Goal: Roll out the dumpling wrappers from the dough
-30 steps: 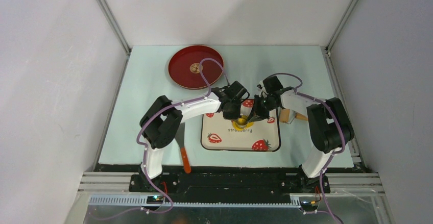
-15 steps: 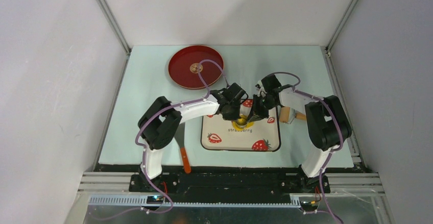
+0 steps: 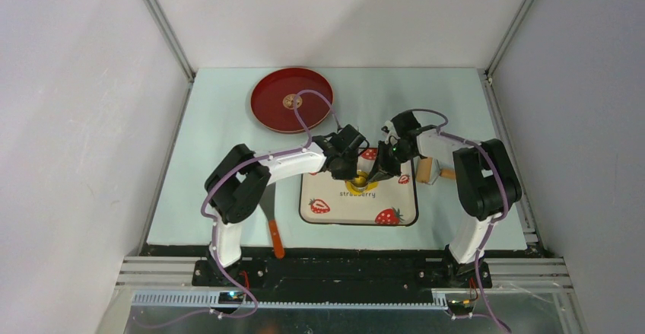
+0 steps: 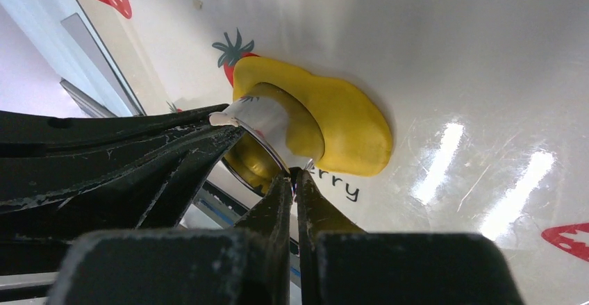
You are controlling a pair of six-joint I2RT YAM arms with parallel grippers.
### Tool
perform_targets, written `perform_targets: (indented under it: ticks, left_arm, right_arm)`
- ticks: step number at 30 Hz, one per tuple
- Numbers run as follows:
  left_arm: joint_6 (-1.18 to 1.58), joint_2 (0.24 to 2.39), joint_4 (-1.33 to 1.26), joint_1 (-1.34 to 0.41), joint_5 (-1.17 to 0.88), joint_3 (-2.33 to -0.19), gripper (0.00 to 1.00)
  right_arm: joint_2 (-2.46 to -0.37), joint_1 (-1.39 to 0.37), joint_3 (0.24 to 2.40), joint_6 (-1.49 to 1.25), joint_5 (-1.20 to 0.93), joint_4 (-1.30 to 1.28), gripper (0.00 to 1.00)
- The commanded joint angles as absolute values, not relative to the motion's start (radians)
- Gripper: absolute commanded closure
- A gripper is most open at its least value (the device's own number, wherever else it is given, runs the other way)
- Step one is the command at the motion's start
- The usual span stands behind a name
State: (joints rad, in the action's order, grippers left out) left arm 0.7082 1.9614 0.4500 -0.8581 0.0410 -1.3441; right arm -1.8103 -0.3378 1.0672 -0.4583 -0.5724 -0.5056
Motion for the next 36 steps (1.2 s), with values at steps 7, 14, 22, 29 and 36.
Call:
perform_targets:
  ticks: [7,14,22,29,36]
  left_arm:
    - [0.715,2.068,0.448,-0.884,0.022,-1.272,1.00]
    - [0.708,2.051,0.448,-0.884,0.026,-1.265,1.00]
    - [0.703,2.035,0.447,-0.884,0.021,-1.272,1.00]
    - [0.708,2.066,0.445,-0.886,0.019,-1.269,1.00]
    - [0.709,2.050,0.431,-0.888,0.027,-1.241,1.00]
  right_arm:
    - [-1.943,-0.330,1.018,-0.392,-0.337,-0.525,1.00]
    - [-1.974,-0.330,1.018,-0.410,-0.309,-0.531,1.00]
    - [-2.008,-0.316,1.014,-0.421,-0.298,-0.527,1.00]
    - [-2.004,-0.330,1.013,-0.415,-0.261,-0.536,1.00]
    - [-1.987,-0.355,1.011,-0.430,-0.237,-0.547,1.00]
